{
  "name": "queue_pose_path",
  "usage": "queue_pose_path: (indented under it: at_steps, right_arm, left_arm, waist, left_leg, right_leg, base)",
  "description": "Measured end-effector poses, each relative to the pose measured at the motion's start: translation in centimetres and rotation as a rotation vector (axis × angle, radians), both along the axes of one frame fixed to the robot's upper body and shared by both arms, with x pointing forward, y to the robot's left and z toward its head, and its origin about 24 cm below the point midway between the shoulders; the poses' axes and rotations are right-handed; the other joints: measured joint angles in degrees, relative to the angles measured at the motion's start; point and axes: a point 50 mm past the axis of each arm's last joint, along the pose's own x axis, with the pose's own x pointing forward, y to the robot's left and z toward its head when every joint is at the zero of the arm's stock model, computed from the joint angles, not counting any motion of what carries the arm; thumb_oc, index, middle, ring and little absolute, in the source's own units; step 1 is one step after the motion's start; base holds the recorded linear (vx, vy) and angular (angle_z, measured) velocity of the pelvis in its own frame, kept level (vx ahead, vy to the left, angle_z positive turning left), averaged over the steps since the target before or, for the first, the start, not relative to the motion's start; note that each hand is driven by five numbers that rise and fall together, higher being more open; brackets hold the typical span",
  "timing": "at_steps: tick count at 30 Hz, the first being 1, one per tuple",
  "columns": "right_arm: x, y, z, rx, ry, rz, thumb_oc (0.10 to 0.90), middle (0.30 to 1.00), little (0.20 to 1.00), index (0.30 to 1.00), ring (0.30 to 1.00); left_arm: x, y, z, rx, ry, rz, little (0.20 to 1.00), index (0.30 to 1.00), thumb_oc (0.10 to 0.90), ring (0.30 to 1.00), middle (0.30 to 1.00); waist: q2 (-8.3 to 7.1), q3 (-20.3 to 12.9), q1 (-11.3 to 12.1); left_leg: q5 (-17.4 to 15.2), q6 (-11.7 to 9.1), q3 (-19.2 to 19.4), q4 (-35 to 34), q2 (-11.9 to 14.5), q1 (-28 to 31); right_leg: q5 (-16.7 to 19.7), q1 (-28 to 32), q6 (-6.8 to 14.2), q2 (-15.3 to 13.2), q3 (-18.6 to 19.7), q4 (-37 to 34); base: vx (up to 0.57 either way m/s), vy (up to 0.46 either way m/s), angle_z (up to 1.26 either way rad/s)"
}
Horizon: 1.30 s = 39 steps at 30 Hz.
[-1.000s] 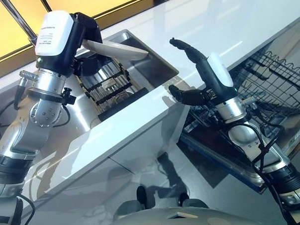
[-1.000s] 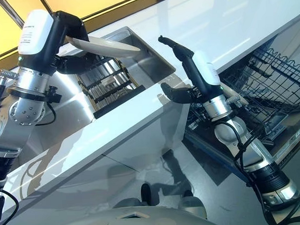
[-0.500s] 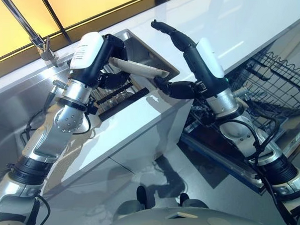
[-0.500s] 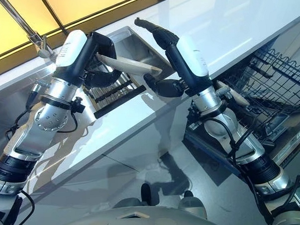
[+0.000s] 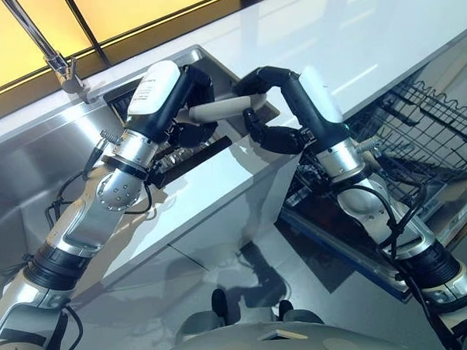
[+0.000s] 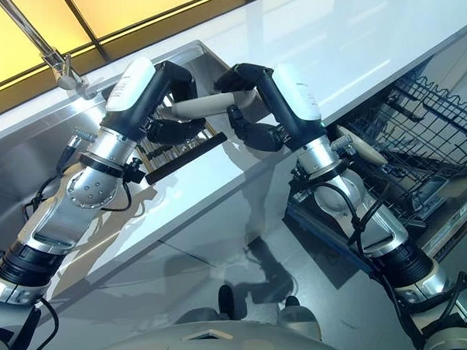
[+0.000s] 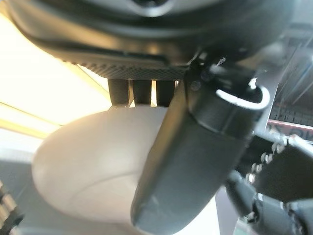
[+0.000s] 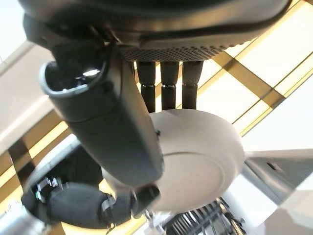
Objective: Pick up plates and place into dishwasher.
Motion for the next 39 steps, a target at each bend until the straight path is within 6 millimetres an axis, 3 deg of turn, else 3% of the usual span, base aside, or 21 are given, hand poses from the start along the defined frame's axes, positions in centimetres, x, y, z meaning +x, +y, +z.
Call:
queue_pose_path:
  at_steps: [15,16,17,39]
  right_arm:
    - [-0.5,0.3,0.8,0.023,-0.032,0.032,0.1,0.3,0.2,0.3,0.3]
    - [-0.5,0.3,0.9,0.024,-0.037,0.033,0.1,0.3,0.2,0.3,0.3]
    - [-0.6,0.3,1.0,0.025,-0.04,0.034,0.1,0.3,0.2,0.3,0.3]
    - [-0.3,-0.4,1.7,0.042,-0.065,0.007,0.1,0.3,0.2,0.3,0.3]
  left_arm:
    - [-0.4,0.4,1.5,0.028,-0.092,0.016,0.211,0.309,0.111,0.309,0.309]
    - [-0.5,0.4,1.6,0.027,-0.097,0.015,0.771,0.789,0.671,0.789,0.789]
    - [-0.5,0.4,1.7,0.026,-0.101,0.015,0.9,0.9,0.8,0.9,0.9]
    - [-0.9,0.8,2.6,0.036,-0.187,0.043,0.9,0.9,0.8,0.9,0.9]
  waist:
    - [-0.13,0.0,0.1]
    - [-0.15,0.0,0.1]
    - [-0.15,0.0,0.1]
    - [-0.17,0.0,0.3]
  left_leg:
    - [0.0,0.0,-1.4,0.0,-0.2,-0.1]
    - [0.0,0.0,-1.4,0.0,-0.2,-0.1]
    - [0.0,0.0,-1.4,0.0,-0.2,-0.1]
    - [0.0,-0.1,-1.4,0.0,-0.2,-0.1]
  right_leg:
    - [0.0,0.7,0.0,0.0,-1.2,-0.2]
    - [0.0,0.7,0.0,0.0,-1.2,-0.2]
    - [0.0,0.7,0.0,0.0,-1.2,-0.2]
    - [0.0,0.6,0.0,0.0,-1.0,-0.3]
  base:
    - [-0.03,0.017,0.04]
    - [-0.05,0.02,0.0]
    - [-0.06,0.019,0.0]
    - [-0.04,0.01,0.0]
